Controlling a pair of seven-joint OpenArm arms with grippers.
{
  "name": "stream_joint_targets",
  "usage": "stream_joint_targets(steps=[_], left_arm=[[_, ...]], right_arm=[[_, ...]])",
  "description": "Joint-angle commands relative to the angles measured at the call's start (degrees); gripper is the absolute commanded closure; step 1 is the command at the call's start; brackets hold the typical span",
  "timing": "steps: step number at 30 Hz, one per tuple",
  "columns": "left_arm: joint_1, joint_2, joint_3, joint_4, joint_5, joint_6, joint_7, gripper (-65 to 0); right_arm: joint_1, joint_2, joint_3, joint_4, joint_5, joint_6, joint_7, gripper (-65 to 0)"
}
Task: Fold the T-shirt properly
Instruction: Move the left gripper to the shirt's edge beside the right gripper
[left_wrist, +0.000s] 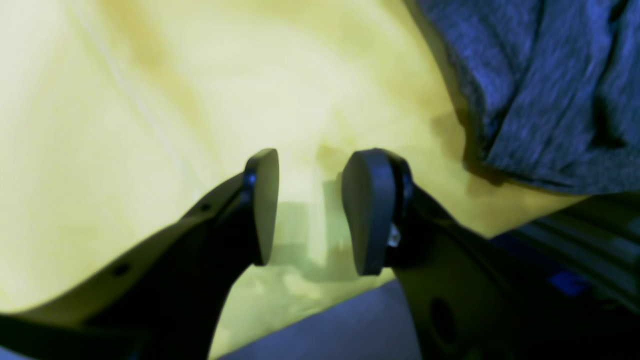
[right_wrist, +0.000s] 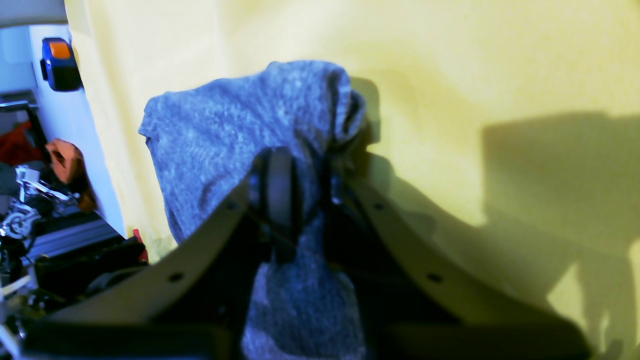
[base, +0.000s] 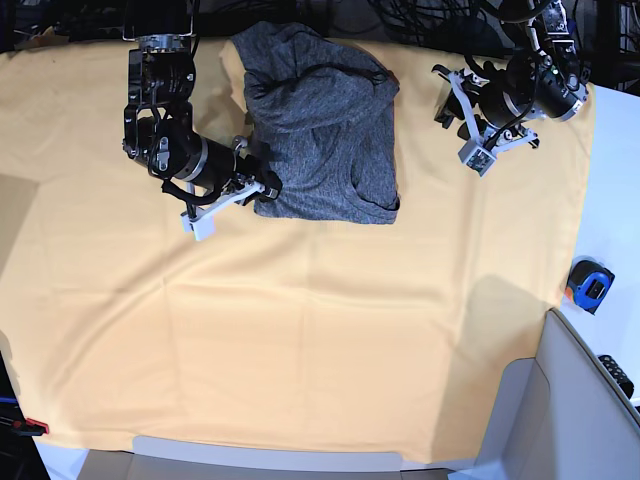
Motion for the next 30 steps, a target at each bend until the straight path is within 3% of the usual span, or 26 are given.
stream_joint_targets(steps=[1,5,17,30], left_arm=[[-0.40,0.13,-0.19,0.53,-3.22,0.10,-0.75,-24.6],[-0.22,0.04,0.52,-0.97,-8.94,0.10,-0.75,-28.1],[-0.13,0.22,7.02,-12.48,-13.07,0.10,-0.75,-29.1],[1.10,-0.04,8.87,-13.01,-14.04,0.10,-0.75,-29.1]], right_arm=[[1.19,0.13,-0.32,-0.02,1.10,0.34,-0.31,0.0],[1.55,-0.13,-0.32,-0.99,1.10,0.34,-1.02,-1.5],[1.55,-0.22,-0.32,-1.17,1.10,0.34,-0.93,0.0],[1.55,-0.22,-0.32,-1.08,1.10,0.34,-0.84,0.0]])
